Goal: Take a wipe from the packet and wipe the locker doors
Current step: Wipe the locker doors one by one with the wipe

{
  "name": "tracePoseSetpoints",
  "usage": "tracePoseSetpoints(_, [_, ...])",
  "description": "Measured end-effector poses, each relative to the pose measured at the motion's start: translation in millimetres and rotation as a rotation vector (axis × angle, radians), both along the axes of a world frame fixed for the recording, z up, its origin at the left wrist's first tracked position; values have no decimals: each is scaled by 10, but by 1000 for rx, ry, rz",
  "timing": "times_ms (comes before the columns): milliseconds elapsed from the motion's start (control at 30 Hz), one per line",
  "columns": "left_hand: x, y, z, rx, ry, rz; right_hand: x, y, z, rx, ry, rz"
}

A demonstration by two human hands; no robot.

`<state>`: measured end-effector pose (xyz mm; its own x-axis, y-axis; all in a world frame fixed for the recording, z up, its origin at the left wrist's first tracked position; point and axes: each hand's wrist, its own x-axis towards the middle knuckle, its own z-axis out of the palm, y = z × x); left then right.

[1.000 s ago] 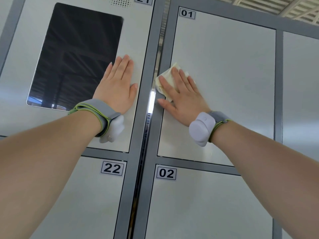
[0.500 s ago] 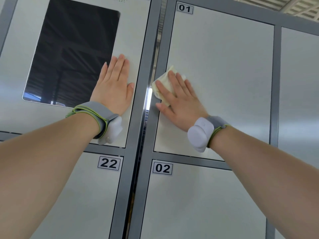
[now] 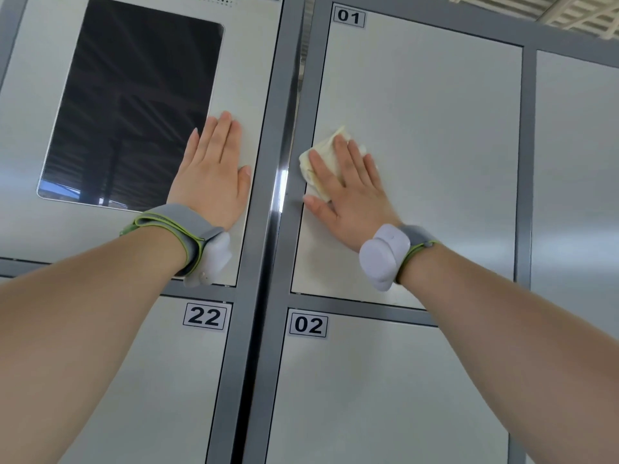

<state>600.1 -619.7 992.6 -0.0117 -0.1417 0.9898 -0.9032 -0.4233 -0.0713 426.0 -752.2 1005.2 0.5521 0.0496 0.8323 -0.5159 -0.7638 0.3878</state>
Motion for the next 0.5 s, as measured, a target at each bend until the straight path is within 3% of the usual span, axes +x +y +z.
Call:
tracePoseSetpoints(133, [-48,7,7,-26,45,14,-62,-33,-96,-63,83,-29])
tracePoseSetpoints(367, [-189,-128,12,-88,154,44,-277,-183,360,148,-116,-90])
tracePoseSetpoints(500, [-185,-142,-6,-90,150,67,-250,-200,130,88,-109,-72])
